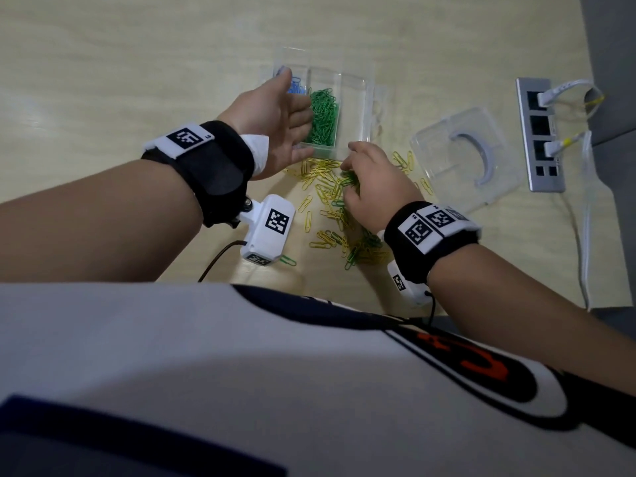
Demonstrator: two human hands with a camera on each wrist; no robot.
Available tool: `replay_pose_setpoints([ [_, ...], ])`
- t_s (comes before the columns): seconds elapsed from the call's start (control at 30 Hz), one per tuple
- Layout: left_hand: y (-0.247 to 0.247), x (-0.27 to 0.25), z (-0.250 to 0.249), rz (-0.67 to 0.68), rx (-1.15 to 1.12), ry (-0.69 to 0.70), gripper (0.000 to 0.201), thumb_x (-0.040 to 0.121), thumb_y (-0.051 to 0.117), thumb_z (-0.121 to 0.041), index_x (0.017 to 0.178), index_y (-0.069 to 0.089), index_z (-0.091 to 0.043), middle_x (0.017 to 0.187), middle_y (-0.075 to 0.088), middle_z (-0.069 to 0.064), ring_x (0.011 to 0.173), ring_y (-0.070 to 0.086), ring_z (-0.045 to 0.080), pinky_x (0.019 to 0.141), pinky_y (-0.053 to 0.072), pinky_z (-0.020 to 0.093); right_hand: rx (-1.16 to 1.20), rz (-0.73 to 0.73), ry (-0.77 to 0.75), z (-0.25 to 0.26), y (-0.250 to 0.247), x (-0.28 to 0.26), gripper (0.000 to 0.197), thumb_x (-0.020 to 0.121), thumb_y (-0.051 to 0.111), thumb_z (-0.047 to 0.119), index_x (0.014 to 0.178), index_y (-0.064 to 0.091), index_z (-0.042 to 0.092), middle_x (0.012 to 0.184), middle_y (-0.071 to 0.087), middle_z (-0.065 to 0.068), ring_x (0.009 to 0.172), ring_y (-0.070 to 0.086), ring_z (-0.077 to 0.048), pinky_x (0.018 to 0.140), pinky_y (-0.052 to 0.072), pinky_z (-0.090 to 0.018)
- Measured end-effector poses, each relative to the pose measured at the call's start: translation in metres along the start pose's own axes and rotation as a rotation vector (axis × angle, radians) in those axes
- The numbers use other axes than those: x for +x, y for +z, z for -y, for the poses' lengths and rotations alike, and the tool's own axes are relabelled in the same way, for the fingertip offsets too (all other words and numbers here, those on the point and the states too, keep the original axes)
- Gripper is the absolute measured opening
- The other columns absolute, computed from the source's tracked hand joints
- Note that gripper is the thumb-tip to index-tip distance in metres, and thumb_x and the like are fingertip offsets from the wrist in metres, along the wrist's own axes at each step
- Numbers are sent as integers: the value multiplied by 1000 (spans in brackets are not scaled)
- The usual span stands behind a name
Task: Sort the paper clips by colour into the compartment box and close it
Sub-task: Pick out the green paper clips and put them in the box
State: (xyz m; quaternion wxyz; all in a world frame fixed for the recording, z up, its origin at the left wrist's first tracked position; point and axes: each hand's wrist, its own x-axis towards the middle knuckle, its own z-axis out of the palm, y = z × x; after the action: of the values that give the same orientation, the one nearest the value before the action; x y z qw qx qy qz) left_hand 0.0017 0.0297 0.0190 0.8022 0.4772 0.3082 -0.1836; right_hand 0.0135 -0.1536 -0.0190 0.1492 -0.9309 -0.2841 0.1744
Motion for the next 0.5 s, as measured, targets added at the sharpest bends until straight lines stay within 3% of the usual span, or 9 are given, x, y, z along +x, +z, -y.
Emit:
replay_pose_setpoints([
  [0.07, -6, 0, 1, -11, 55, 11, 58, 99, 24, -51, 143, 39, -15, 149, 40, 3, 137, 36, 17, 108, 34, 46, 15, -14, 4, -2, 0, -1, 33, 88, 55, 19, 121, 55, 17, 152, 30, 5, 119, 53, -19, 91, 48, -34],
  [0.13, -12, 0, 5, -38, 110, 19, 45, 98, 34, -47, 127, 56, -21, 133, 57, -2, 121, 53, 14, 98, 44, 45, 51, -68, 40, -5, -3, -4, 31, 87, 55, 18, 118, 56, 19, 148, 34, 4, 106, 58, -18, 83, 51, -34],
  [0.23, -18, -2, 12, -58, 177, 4, 27, 96, 43, -40, 102, 65, -25, 103, 68, -7, 93, 65, 13, 86, 50, 39, 70, -163, 166, -17, -9, -4, 25, 90, 51, 16, 114, 56, 18, 130, 42, -1, 85, 58, -16, 70, 47, -28],
  [0.3, -21, -3, 19, -40, 222, -38, 24, 97, 43, -37, 94, 63, -25, 88, 66, -8, 78, 63, 12, 77, 50, 34, 24, -188, 265, -30, -13, -2, 25, 91, 49, 14, 115, 57, 17, 125, 46, -5, 93, 56, -21, 75, 44, -29],
  [0.37, -22, -5, 27, -13, 268, -95, 22, 97, 44, -34, 91, 62, -22, 81, 65, -6, 74, 63, 15, 73, 49, 33, -20, -159, 357, -44, -13, -2, 32, 91, 46, 10, 121, 55, 15, 128, 47, -8, 106, 53, -26, 83, 43, -34],
  [0.5, -19, -10, 42, 9, 363, -181, 15, 94, 51, -28, 92, 61, -18, 84, 63, 3, 70, 58, 18, 68, 45, 32, -124, -29, 391, -60, -3, -6, 45, 88, 46, 5, 133, 49, 13, 132, 44, -12, 118, 44, -31, 93, 43, -39],
])
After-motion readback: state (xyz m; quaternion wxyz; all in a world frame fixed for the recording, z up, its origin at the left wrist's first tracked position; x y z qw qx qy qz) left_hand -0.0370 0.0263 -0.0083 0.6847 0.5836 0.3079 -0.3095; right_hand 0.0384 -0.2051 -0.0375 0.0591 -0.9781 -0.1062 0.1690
